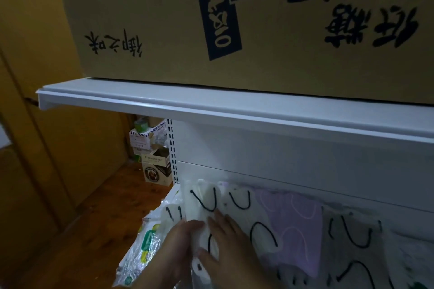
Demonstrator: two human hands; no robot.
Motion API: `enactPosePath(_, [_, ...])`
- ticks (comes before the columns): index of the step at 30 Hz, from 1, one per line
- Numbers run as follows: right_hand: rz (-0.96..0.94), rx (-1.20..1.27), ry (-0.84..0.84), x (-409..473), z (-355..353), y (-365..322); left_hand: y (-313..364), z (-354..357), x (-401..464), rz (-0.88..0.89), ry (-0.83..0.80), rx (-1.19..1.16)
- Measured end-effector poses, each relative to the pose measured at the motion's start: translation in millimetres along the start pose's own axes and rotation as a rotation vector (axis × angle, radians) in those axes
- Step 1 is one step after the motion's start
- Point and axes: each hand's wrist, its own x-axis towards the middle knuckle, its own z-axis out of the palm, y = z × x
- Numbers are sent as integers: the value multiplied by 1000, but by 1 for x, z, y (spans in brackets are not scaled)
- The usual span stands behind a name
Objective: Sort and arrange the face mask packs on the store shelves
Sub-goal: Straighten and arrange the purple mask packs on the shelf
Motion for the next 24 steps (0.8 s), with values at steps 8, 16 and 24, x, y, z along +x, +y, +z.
enactPosePath(8, [315, -213, -55, 16, -8, 65, 8, -24, -4, -12, 80, 59])
enactPosePath(16, [342, -131, 69, 19, -14, 66, 6, -22, -4, -9, 85, 36])
enactPosePath(24, [105, 21, -38, 6, -2, -3, 2, -7, 4, -33, -27, -43])
